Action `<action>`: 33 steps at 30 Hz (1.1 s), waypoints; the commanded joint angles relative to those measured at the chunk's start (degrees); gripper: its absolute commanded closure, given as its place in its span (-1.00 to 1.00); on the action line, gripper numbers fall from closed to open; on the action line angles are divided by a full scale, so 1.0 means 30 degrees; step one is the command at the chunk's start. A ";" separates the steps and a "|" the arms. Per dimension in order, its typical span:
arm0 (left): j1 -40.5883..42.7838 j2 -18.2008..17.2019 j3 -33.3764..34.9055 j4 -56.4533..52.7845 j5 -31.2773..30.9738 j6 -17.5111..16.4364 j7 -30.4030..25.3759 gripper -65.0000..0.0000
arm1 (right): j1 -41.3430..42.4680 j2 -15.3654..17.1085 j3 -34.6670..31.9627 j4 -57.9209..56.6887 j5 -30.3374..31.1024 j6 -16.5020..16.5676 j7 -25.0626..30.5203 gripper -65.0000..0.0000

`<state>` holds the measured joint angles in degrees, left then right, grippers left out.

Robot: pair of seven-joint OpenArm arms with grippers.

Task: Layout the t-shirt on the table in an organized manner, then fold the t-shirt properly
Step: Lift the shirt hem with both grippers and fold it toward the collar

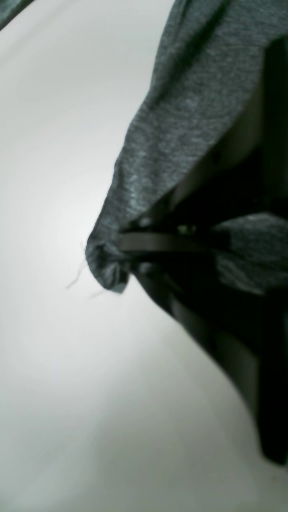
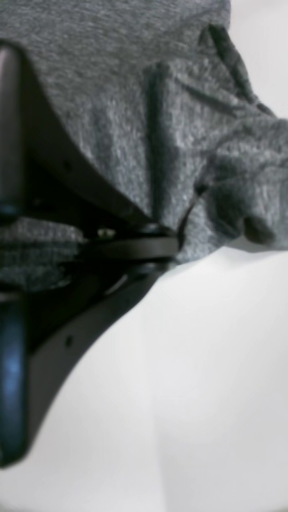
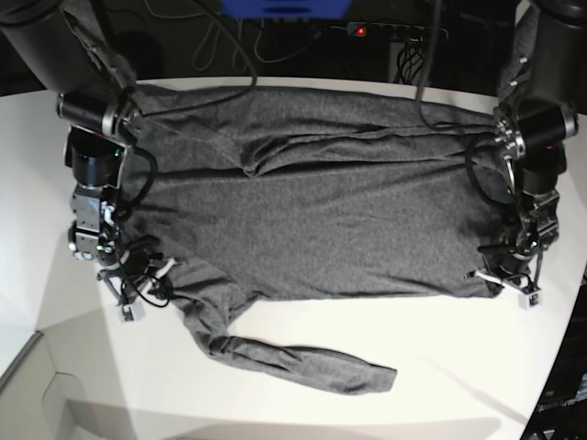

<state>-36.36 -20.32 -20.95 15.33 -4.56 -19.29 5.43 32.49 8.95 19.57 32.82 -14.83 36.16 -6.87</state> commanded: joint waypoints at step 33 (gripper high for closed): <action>0.6801 -0.0276 -0.1471 1.5358 -0.6408 0.0056 0.6351 0.99 | -1.0669 -0.1328 0.0347 1.9522 0.2115 0.1279 -0.2705 1.00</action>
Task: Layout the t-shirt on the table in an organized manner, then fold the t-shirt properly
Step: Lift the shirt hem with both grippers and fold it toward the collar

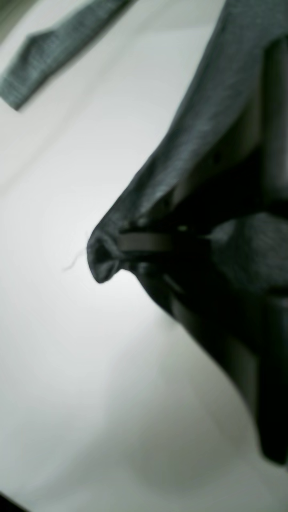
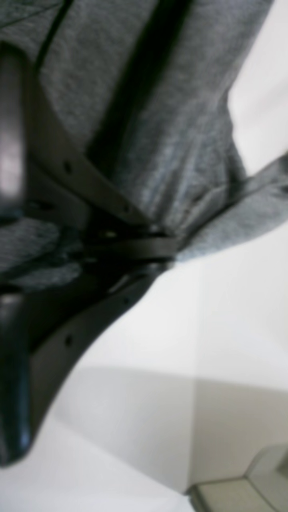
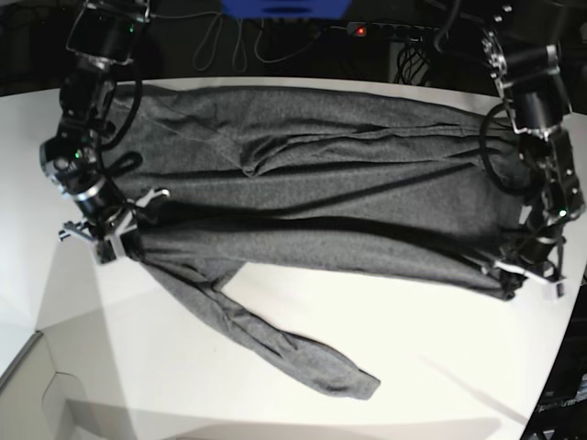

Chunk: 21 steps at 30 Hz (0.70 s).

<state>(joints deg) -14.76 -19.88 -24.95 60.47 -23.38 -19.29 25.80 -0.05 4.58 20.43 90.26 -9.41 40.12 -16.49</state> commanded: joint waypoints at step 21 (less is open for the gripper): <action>0.5551 -0.0333 -0.3097 0.6320 -0.2831 0.0056 0.2520 0.99 | -0.6004 0.0159 0.0181 0.5123 0.2419 -0.0039 0.0589 1.00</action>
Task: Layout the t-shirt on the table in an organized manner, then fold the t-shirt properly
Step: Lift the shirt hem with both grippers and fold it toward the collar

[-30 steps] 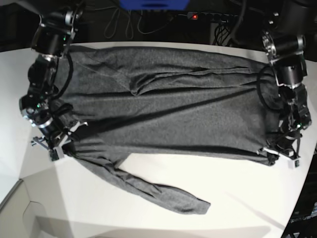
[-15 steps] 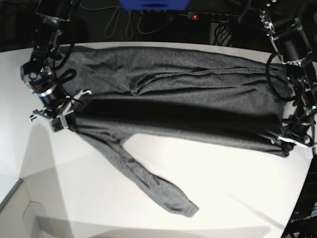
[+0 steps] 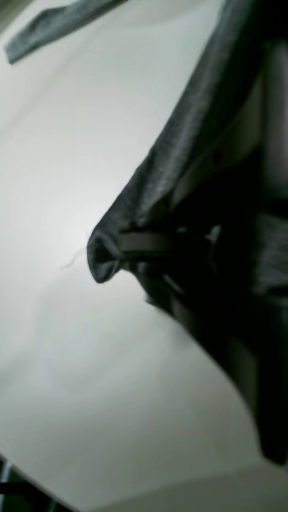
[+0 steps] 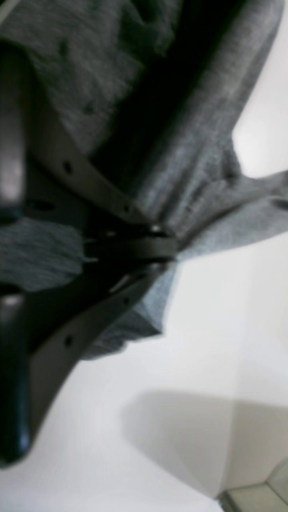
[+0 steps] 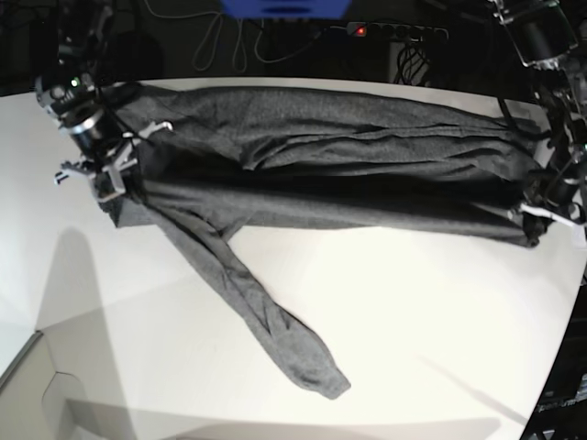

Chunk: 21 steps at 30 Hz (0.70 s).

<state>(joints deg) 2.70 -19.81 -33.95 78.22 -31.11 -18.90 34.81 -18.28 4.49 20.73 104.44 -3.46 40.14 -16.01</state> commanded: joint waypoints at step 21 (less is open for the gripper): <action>0.2895 -0.0297 -0.0594 0.1870 -0.0252 -0.0075 -0.0482 0.99 | -0.1715 0.0276 0.0225 0.0658 0.0759 -0.0047 0.0487 1.00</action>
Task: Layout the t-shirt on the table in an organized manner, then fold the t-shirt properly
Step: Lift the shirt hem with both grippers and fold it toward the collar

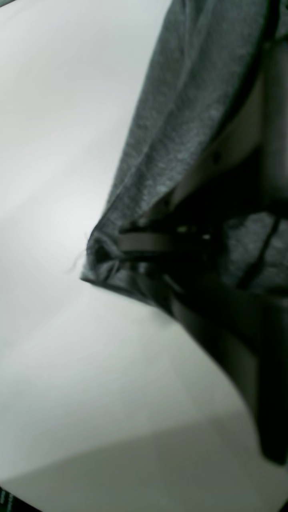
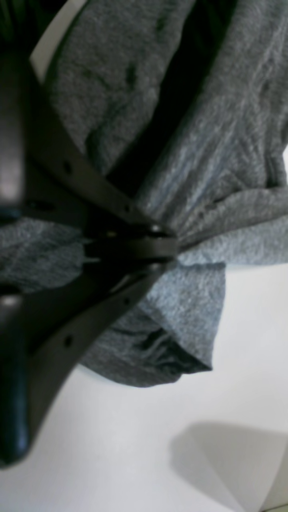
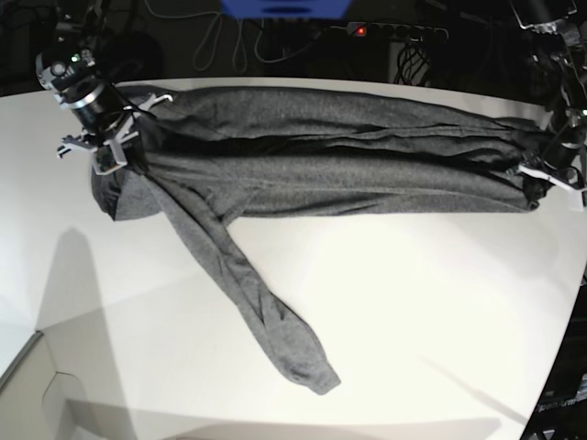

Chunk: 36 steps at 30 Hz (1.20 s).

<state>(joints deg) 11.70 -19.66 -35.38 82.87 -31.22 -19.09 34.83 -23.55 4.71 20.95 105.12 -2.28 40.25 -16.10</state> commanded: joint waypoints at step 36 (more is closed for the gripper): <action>0.0714 -0.0348 -0.0003 -0.2173 -0.0010 -0.2647 -0.0459 0.98 | -0.0369 0.0086 0.0621 -0.3143 0.0249 -0.0083 0.0516 1.00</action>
<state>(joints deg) 13.96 -19.68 -35.05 75.64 -30.72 -26.44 34.15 -24.51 4.34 22.59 94.83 -2.31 40.23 -15.73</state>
